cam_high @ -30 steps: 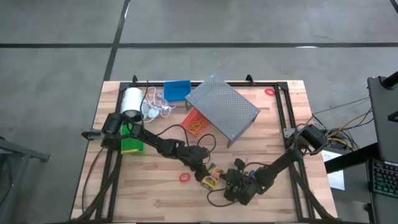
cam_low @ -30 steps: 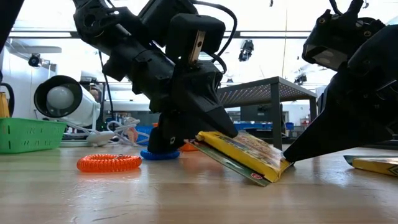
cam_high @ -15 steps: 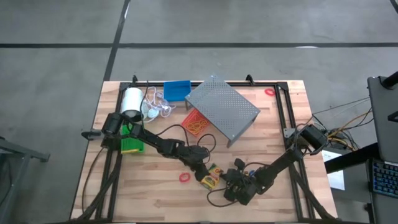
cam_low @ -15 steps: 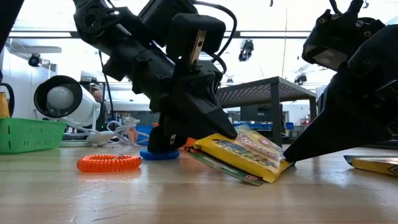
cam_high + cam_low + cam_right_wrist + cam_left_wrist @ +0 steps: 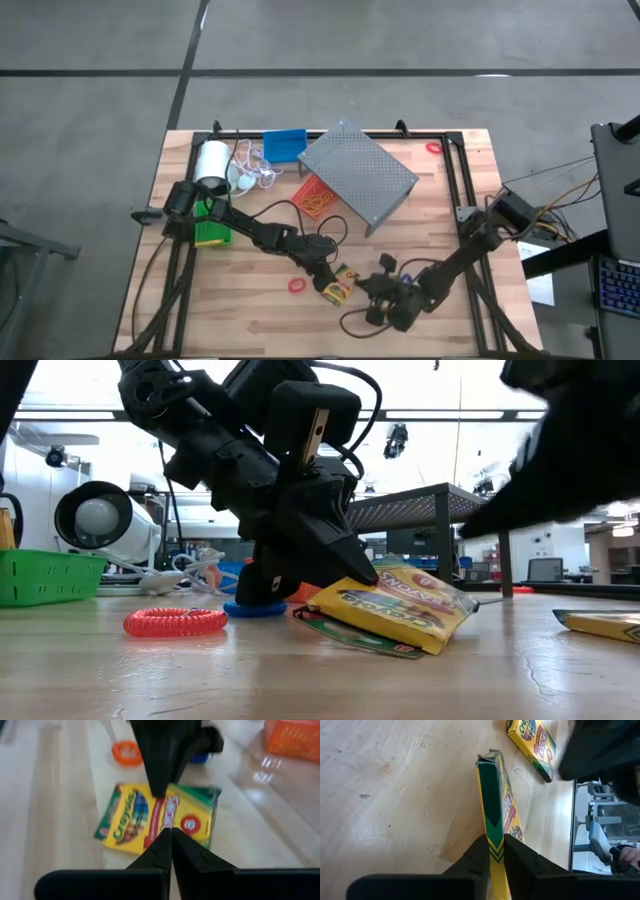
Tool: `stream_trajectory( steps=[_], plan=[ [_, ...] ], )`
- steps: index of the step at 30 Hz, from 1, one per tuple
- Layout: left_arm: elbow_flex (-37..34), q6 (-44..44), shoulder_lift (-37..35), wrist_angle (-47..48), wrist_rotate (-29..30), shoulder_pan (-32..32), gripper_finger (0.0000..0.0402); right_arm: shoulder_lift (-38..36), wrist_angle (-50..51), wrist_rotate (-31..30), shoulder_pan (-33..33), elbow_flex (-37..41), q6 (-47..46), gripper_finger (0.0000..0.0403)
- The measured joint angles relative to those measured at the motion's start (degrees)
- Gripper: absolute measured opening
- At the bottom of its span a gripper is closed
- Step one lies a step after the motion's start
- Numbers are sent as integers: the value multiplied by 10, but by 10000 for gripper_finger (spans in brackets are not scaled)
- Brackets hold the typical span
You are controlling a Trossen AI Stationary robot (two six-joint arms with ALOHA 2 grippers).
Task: Pick & Place Office Desk Supplies
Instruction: Put the crayon box into the green bin
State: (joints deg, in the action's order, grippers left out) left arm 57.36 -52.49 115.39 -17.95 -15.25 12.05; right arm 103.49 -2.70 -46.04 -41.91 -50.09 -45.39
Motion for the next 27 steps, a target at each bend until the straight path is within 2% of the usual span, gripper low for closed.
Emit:
stream_trajectory(
  steps=[6,15,27],
  plan=[
    [0,0,0,1,0,-1,49,-53,38,-10,-8,0,7,8],
    [0,-5,-1,-1,-9,-2,44,-100,94,-95,-36,1,-5,8],
    [-1,-14,-15,-4,-14,-2,43,-95,190,-95,-35,8,-117,8]
  ],
)
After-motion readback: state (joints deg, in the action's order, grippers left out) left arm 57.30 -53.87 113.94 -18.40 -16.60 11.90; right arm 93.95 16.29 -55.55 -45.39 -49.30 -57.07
